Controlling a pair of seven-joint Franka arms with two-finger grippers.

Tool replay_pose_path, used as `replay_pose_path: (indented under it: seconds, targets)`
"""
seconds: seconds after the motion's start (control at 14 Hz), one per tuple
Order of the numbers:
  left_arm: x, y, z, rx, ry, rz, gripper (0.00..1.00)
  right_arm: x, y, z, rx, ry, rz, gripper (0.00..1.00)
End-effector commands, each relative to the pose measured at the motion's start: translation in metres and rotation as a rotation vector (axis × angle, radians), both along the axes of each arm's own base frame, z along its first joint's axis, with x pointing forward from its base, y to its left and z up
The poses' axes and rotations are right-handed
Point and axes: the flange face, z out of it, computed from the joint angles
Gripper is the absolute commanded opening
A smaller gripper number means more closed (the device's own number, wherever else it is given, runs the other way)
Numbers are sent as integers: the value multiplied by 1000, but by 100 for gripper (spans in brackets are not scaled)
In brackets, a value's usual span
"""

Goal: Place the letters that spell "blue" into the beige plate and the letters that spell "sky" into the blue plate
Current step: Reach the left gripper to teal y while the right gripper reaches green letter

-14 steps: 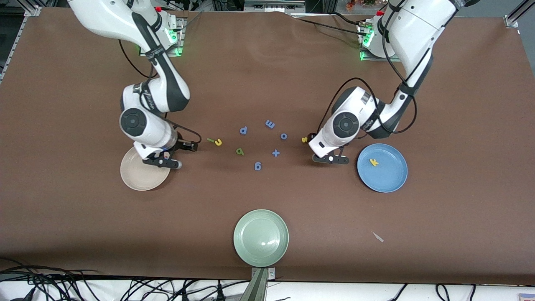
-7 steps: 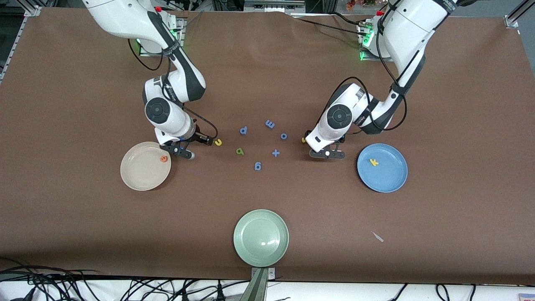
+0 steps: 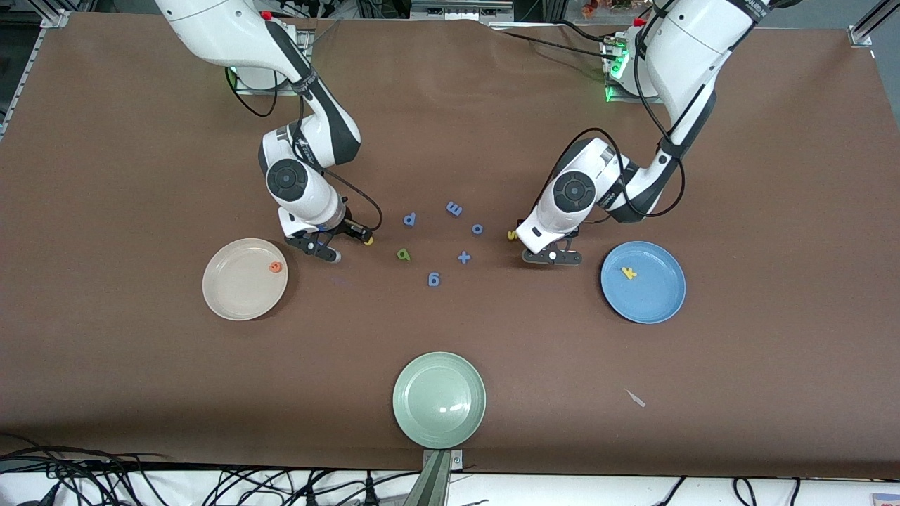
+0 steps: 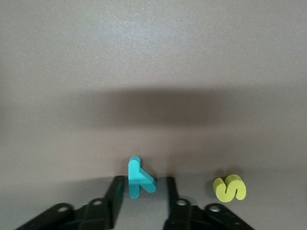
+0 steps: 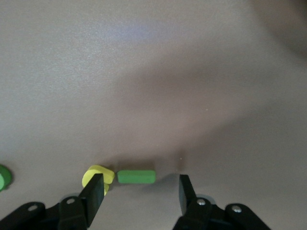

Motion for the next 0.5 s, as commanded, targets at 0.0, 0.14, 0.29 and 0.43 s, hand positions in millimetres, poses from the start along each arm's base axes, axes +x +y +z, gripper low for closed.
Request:
replay_pose_path:
  seconds: [0.0,0.14,0.29,0.43]
  targets:
    - [-2,10,6,23,-20,-5,18,3,-2,5,-3,-26,13,72]
    - [11,28,21,23,-38,6,18,5,-2,5,-4,-35,16,72]
    - [18,34,41,45,-32,-32,18,4,-2,-1,-13,-43,33,72]
    - [30,50,67,69,-29,-45,18,5,-2,-7,-15,-57,42,72]
